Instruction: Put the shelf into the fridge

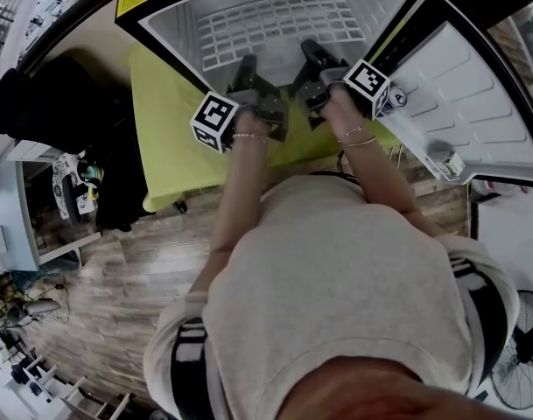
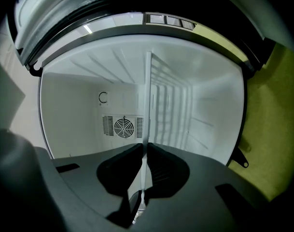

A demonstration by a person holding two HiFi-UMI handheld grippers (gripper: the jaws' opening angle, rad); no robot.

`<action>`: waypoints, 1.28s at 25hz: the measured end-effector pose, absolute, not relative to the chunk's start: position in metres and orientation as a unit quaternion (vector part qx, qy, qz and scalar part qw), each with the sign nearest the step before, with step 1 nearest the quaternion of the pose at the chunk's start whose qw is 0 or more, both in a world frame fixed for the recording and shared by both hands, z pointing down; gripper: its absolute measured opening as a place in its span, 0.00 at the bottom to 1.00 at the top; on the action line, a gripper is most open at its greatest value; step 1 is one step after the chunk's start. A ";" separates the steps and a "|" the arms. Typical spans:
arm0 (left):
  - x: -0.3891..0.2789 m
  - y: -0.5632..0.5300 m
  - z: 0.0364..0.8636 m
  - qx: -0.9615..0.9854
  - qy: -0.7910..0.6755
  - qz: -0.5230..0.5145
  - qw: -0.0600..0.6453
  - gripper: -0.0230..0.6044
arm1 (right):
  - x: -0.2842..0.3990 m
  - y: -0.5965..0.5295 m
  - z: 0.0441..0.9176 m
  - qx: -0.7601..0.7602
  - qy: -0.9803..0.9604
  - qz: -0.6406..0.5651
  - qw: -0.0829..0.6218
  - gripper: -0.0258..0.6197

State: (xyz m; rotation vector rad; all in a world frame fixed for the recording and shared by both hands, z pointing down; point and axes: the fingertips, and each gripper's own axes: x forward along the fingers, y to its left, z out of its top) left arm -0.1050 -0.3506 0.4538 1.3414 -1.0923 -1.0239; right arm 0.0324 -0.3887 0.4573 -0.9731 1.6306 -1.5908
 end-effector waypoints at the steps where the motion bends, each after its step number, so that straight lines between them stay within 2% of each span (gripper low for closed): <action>1: -0.105 -0.351 0.454 0.563 -0.459 -0.429 0.536 0.08 | 0.032 -0.389 0.457 -0.372 0.621 -0.607 0.326 0.10; 32: -0.109 -0.360 0.453 0.567 -0.467 -0.418 0.534 0.09 | 0.027 -0.398 0.452 -0.357 0.633 -0.605 0.326 0.11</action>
